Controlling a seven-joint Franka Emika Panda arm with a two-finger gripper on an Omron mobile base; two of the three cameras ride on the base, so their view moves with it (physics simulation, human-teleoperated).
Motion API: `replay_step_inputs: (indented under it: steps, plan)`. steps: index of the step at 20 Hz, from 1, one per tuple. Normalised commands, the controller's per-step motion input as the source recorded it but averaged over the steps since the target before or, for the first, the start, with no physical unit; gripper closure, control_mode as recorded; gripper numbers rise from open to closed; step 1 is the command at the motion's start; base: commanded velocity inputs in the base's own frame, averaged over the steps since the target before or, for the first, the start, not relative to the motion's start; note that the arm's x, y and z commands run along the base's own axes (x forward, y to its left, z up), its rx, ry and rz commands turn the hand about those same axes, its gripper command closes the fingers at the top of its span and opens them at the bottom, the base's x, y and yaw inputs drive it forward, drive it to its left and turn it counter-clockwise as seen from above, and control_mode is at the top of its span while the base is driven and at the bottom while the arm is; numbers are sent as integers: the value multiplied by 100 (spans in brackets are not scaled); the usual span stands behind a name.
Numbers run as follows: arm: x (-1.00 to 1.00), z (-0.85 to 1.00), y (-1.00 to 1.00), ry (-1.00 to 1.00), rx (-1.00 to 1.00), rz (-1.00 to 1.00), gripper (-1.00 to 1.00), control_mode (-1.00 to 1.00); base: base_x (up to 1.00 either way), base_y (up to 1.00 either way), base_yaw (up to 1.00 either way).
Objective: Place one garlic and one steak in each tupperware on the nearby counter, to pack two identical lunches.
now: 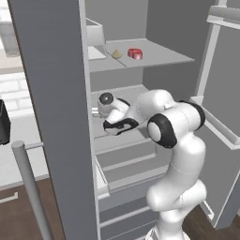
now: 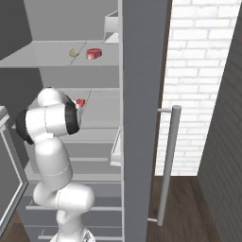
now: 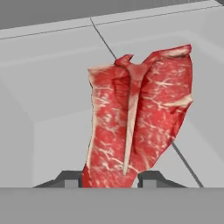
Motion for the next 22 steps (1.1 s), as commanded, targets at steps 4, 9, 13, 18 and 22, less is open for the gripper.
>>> replay_step_inputs:
  steps: [4,9,13,18,22]
  plan:
    - [-92,61,-27,-14,4,-10,100,-100,0,0,0]
    - [-100,70,-48,-3,11,-15,100,-100,0,0,0]
    - [-100,98,-51,-1,13,-13,100,-100,0,0,0]
    - [-100,89,-27,0,10,-5,100,-100,0,0,0]
    - [-100,69,-35,0,8,-3,100,-100,0,0,0]
